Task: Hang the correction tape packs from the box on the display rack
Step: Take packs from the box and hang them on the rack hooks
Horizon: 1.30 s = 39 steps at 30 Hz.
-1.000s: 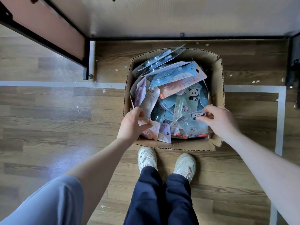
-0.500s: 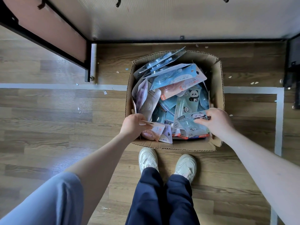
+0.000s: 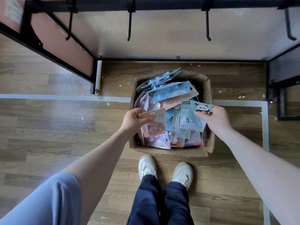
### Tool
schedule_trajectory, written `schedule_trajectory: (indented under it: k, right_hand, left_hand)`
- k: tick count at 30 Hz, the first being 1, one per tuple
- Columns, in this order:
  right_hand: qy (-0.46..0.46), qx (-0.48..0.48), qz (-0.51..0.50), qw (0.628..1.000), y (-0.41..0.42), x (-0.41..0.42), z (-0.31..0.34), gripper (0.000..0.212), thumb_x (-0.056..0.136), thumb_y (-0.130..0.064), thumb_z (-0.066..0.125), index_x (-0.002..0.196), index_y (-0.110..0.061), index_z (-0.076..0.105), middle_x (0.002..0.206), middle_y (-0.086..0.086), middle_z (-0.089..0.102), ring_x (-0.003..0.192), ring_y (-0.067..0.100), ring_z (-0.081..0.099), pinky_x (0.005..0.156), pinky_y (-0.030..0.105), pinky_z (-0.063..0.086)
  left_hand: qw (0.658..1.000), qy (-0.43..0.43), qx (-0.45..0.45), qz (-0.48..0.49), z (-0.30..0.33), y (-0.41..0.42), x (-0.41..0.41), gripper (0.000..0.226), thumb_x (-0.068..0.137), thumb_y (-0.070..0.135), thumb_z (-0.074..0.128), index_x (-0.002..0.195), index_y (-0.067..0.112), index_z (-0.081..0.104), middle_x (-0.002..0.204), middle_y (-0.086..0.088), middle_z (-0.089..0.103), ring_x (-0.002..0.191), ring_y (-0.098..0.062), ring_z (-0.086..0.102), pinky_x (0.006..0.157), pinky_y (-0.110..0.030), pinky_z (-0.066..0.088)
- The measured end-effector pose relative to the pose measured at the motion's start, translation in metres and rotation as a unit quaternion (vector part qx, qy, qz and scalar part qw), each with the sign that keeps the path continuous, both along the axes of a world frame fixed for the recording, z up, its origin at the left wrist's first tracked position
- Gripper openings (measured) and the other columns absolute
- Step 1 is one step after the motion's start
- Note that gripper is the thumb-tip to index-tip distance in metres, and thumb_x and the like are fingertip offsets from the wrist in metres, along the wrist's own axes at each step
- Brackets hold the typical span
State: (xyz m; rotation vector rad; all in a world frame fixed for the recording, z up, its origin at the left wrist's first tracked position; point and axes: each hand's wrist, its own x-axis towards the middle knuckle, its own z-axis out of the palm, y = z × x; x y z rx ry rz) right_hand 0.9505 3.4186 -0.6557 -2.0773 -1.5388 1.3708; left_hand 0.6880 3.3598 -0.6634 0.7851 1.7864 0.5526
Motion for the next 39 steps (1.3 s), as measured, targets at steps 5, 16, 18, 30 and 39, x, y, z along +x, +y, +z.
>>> schedule_trajectory:
  k: [5, 16, 18, 30, 39]
  right_hand:
    - [0.02, 0.023, -0.016, 0.999, 0.015, -0.001, 0.041, 0.018, 0.084, -0.02, 0.069, 0.101, -0.013, 0.069, 0.095, 0.001, 0.067, 0.082, 0.015, 0.058, 0.063, 0.023, 0.041]
    - [0.076, 0.096, -0.032, 0.992, 0.048, -0.009, 0.146, 0.023, 0.085, -0.012, 0.068, 0.108, -0.009, 0.068, 0.097, -0.005, 0.063, 0.09, 0.014, 0.059, 0.074, 0.029, 0.048]
    - [0.079, 0.115, -0.027, 0.99, 0.053, -0.012, 0.168, 0.023, 0.085, -0.012, 0.068, 0.108, -0.008, 0.068, 0.097, -0.004, 0.063, 0.089, 0.012, 0.058, 0.066, 0.023, 0.044]
    - [0.099, 0.208, -0.025, 0.973, 0.08, -0.023, 0.331, 0.012, 0.083, -0.021, 0.071, 0.091, -0.012, 0.067, 0.09, 0.001, 0.068, 0.076, 0.015, 0.061, 0.058, 0.025, 0.044]
    - [0.139, 0.303, -0.051, 0.941, 0.098, -0.033, 0.465, 0.016, 0.083, -0.019, 0.071, 0.097, -0.011, 0.068, 0.089, 0.002, 0.068, 0.083, 0.021, 0.064, 0.065, 0.032, 0.049]
  left_hand:
    - [0.998, -0.05, 0.032, 0.024, 0.046, 0.022, 0.003, 0.019, 0.075, 0.003, 0.077, 0.076, 0.02, 0.069, 0.06, 0.016, 0.067, 0.057, 0.005, 0.059, 0.057, -0.013, 0.048]
    - [0.991, -0.063, 0.105, 0.045, 0.146, 0.065, 0.01, 0.014, 0.077, 0.007, 0.077, 0.074, 0.018, 0.07, 0.063, 0.013, 0.068, 0.056, 0.001, 0.06, 0.054, -0.017, 0.051]
    - [0.989, -0.07, 0.121, 0.042, 0.169, 0.07, 0.012, 0.014, 0.077, 0.007, 0.077, 0.074, 0.018, 0.07, 0.063, 0.012, 0.069, 0.057, 0.001, 0.061, 0.054, -0.017, 0.051]
    - [0.972, -0.056, 0.225, 0.046, 0.347, 0.088, -0.01, 0.014, 0.079, 0.009, 0.075, 0.072, 0.019, 0.068, 0.064, 0.008, 0.071, 0.061, -0.005, 0.067, 0.061, -0.025, 0.056]
    - [0.951, -0.035, 0.305, 0.045, 0.486, 0.093, -0.032, 0.006, 0.083, 0.014, 0.073, 0.085, 0.009, 0.071, 0.075, 0.003, 0.074, 0.071, -0.014, 0.072, 0.058, -0.022, 0.055]
